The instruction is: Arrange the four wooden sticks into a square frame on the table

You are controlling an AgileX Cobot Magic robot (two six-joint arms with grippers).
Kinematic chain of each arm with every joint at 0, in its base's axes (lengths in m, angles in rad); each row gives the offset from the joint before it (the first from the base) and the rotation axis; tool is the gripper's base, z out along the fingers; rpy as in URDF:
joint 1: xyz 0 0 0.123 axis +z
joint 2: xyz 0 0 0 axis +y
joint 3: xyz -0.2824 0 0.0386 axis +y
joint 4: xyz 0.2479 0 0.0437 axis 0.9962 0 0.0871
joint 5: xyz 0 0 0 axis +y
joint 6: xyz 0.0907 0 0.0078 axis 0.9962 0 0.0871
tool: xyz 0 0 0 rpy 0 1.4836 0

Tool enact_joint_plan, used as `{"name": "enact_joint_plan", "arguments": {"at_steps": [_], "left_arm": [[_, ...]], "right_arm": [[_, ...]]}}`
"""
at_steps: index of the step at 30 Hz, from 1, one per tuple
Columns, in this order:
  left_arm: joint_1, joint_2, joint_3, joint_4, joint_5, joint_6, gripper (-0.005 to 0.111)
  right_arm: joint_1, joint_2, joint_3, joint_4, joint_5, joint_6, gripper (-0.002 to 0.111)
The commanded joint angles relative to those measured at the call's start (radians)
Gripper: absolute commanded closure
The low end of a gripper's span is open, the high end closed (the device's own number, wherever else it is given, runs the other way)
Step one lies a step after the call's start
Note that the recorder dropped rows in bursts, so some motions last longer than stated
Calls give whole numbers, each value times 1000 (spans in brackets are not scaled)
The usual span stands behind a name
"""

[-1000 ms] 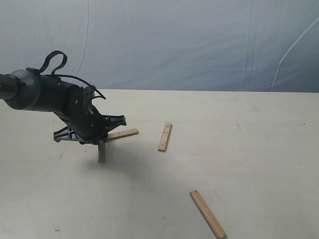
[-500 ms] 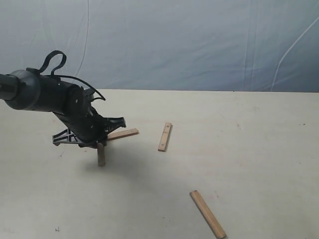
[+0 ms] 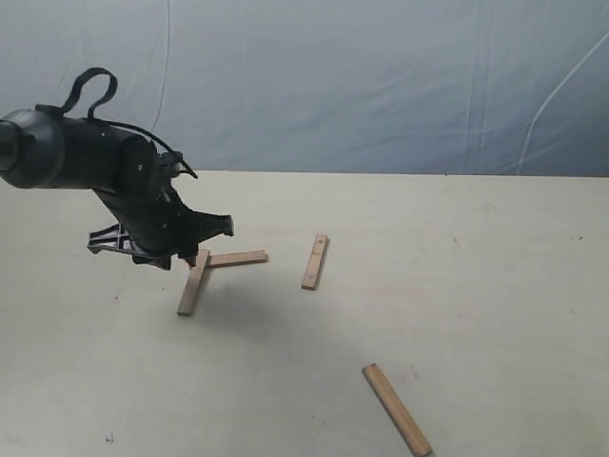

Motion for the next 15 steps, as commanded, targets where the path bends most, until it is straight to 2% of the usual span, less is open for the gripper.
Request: {"name": "enact_joint_plan", "arguments": {"at_steps": [1,3,6,9,12,15], "left_arm": [[34,-52,-4,15,171,280,106],[34,-100,13,13,187,341,107],[44,-257,104,-75,86,418,107],[64,-510,306,-305,-126,538,107],[62,-679,457,-349,-277,538,107],[62,-864,592,-413,-370,538,107]], "right_arm": [[-1,-3,-2,-5,-10,-5,109],[-1,-3,-2,-3,-10,-5,109],[-1,-3,-2,-3,-10,-5,109],[-1,-3,-2,-3,-13,-5,109],[-1,-3,-2,-3,-15,-5,109],[-1,-3,-2,-8,-28,-5,109]]}}
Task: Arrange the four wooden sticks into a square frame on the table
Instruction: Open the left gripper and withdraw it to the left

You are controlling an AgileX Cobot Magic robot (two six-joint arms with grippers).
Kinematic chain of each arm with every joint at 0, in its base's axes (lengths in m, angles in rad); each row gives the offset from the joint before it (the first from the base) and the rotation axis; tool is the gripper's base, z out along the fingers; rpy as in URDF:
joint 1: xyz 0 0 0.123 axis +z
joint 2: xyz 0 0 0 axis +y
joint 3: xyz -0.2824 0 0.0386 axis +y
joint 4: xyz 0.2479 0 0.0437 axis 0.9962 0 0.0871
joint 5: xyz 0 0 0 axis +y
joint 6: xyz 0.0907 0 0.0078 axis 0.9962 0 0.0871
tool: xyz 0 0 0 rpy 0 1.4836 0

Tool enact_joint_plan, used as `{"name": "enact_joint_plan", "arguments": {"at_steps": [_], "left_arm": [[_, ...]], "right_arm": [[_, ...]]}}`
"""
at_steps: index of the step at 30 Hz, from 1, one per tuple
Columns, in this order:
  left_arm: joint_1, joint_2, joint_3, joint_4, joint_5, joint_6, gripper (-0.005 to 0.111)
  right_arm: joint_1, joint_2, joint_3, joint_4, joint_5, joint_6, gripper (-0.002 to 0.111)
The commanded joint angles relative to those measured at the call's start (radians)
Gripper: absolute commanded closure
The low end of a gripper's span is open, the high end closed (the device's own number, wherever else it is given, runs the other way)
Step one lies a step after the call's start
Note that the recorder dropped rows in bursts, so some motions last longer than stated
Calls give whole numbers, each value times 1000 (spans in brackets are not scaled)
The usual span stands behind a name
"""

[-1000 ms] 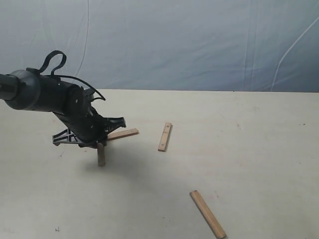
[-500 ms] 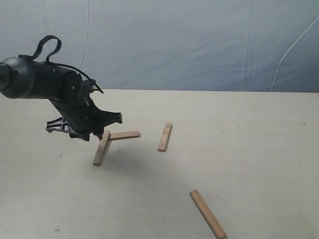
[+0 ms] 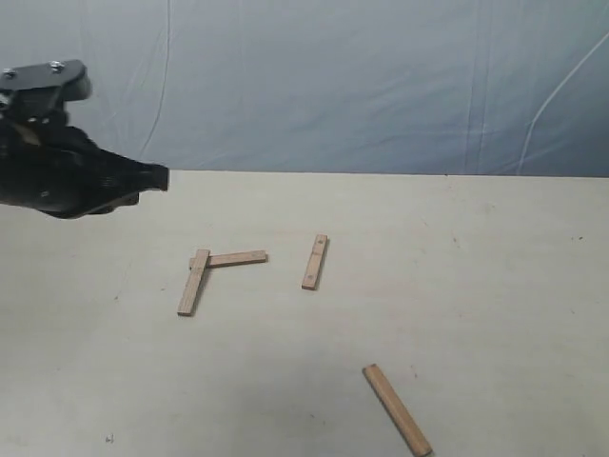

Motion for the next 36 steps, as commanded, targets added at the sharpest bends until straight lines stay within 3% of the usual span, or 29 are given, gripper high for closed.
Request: {"name": "enact_joint_plan", "arguments": {"at_steps": [1,5,12,17,27,31,36], "left_arm": [[3,-258,201,-111,-166,8,107],[3,-515,373,-145,-250,8,107],[3,-992,648,-181,-352,4,107],[3,-1213,741,-197,-399,4,107],[3,-1317,918,-177,-491,-15,107],[3,-1317,922,-109,-487,-2,107],[3,-1317,922,-62,-450,-15,107]], "right_arm": [[-1,-3,-2,-10,-47,-2,109],[-1,-3,-2,-10,-199,-2,109],[-1,-3,-2,1,-612,64,109],[-1,-3,-2,36,-826,432,109],[-1,252,-91,31,-1115,381,109],[-1,452,-183,23,-1231,339,109],[-1,741,-336,-27,-1231,322,109]]}}
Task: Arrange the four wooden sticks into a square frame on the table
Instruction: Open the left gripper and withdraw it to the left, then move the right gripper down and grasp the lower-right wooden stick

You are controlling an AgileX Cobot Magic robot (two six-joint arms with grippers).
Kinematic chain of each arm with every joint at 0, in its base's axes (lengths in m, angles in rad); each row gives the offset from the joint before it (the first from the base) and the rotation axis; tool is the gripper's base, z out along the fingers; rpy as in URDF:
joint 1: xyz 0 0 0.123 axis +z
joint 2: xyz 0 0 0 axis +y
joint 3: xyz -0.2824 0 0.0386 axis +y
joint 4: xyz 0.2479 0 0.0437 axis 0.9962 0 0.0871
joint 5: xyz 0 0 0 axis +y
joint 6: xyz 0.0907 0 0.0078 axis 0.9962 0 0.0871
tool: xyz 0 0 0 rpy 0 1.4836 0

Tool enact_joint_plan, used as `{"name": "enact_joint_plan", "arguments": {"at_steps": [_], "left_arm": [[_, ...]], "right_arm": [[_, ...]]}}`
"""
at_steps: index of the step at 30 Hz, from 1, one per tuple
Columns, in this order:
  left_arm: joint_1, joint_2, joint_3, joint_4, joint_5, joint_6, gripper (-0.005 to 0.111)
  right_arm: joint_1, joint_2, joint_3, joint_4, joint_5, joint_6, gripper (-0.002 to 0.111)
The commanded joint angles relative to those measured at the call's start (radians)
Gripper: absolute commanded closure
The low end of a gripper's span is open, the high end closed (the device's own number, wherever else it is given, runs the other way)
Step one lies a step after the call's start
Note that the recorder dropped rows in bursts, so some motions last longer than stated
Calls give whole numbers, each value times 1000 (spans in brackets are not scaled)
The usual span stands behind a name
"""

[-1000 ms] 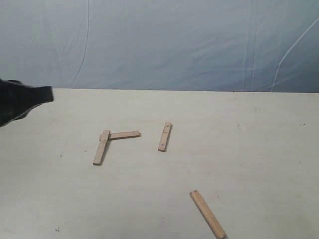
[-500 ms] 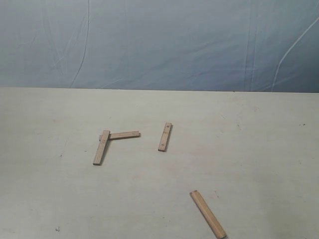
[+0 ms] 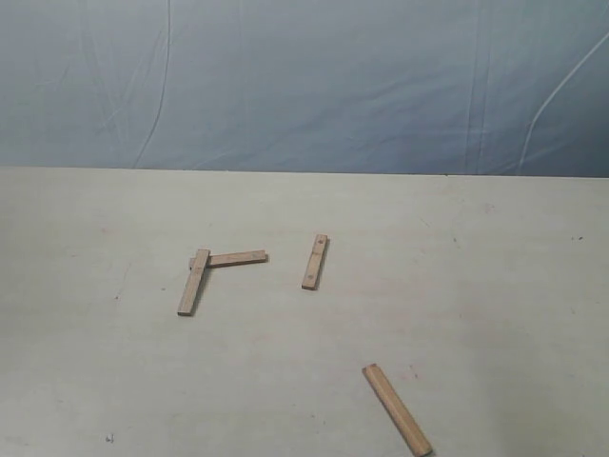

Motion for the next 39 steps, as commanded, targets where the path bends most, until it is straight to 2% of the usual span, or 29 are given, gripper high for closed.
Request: {"name": "enact_joint_plan", "arguments": {"at_steps": [1,4,7,8,10,12,15,19,21,23,25,29,31,39], "left_arm": [[0,-4,4,28,32,-8,107],[0,-4,4,30,75,-8,107],[0,-4,4,30,85,-8,107],[0,-4,4,30,85,-8,107],[0,-4,4,30,85,0,107],[0,-4,4,30,85,0,107],[0,-4,4,32,78,3,107],[0,-4,4,32,81,3,107],[0,-4,4,32,83,3,107],[0,-4,4,32,83,3,107],[0,-4,4,32,85,3,107],[0,-4,4,32,90,3,107],[0,-4,4,32,90,3,107],[0,-4,4,32,90,3,107]], "right_arm": [[-1,239,-128,-80,14,-15,109],[-1,429,-239,-199,160,17,109],[1,608,-387,-413,443,157,109],[14,681,-450,-537,579,237,109],[62,779,-537,-719,797,415,109],[145,857,-610,-804,1047,432,109],[292,968,-714,-650,1305,138,109],[395,1112,-917,-108,1663,-479,109],[422,1172,-989,88,1805,-619,109],[457,1219,-1007,195,1838,-663,106],[498,1255,-999,217,1817,-671,98],[575,1312,-960,247,1756,-671,67],[610,1332,-940,247,1726,-665,56],[680,1358,-823,200,1543,-577,55]]}}
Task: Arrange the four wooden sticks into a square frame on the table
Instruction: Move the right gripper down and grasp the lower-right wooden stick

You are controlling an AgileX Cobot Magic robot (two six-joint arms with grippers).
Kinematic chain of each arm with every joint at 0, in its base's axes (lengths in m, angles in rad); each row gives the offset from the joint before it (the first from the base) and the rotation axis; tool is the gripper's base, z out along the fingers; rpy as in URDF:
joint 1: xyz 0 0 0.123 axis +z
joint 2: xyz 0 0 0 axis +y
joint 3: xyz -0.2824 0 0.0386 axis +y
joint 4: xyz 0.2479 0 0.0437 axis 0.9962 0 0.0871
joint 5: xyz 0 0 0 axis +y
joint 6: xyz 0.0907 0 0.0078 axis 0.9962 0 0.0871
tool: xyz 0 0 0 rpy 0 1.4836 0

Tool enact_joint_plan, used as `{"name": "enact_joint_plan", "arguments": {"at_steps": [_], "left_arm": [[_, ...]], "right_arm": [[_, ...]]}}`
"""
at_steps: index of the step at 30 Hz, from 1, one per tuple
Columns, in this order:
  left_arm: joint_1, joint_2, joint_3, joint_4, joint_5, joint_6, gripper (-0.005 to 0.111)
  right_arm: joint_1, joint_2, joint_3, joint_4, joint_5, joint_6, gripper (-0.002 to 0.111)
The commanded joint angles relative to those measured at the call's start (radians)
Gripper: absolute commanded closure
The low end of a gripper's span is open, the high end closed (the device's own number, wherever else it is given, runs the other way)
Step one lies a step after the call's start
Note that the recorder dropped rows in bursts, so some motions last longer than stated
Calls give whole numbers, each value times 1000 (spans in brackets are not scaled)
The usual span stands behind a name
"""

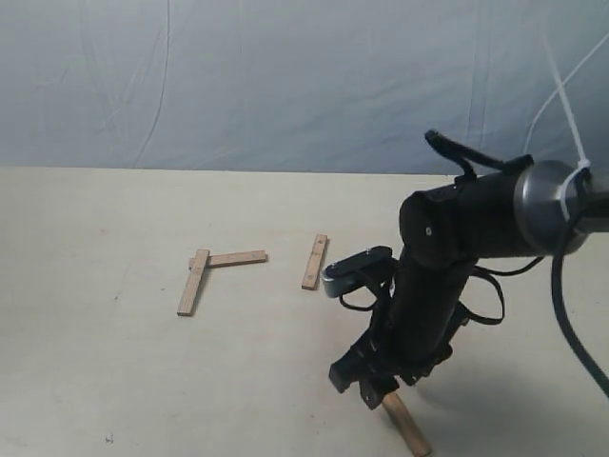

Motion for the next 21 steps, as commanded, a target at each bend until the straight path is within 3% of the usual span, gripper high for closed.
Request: {"name": "enact_joint_plan", "arguments": {"at_steps": [1,7,14,17,21], "left_arm": [[0,-4,4,2,6,3,107],[0,-4,4,2,6,3,107],[0,-4,4,2,6,3,107],[0,-4,4,2,6,3,107],[0,-4,4,2,6,3,107]], "right_arm": [[11,3,65,-25,-118,41,55],[11,9,123,-12,-188,64,56],[29,34,145,-9,-219,92,90],[31,30,118,-3,-215,117,109],[31,25,23,-11,-164,202,109]]}}
